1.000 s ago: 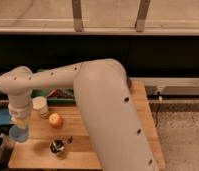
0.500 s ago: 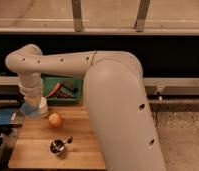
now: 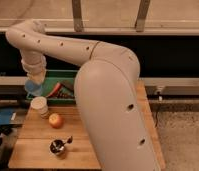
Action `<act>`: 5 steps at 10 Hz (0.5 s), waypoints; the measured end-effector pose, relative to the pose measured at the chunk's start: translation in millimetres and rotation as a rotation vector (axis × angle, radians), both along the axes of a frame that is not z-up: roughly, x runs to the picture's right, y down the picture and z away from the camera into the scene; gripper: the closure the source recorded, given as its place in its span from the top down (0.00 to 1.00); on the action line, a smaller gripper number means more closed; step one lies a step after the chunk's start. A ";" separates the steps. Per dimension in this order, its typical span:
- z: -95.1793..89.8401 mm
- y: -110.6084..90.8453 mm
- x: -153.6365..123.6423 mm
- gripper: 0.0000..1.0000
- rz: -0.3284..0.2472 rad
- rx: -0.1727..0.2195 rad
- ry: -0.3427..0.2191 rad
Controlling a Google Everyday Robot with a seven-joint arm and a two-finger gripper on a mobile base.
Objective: Stack cups into tray
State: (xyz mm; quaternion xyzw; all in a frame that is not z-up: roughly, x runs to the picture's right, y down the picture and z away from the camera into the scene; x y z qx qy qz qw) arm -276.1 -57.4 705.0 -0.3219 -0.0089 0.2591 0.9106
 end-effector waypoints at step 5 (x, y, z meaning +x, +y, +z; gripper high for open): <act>51.2 12.8 -13.1 0.00 0.038 -0.030 -0.034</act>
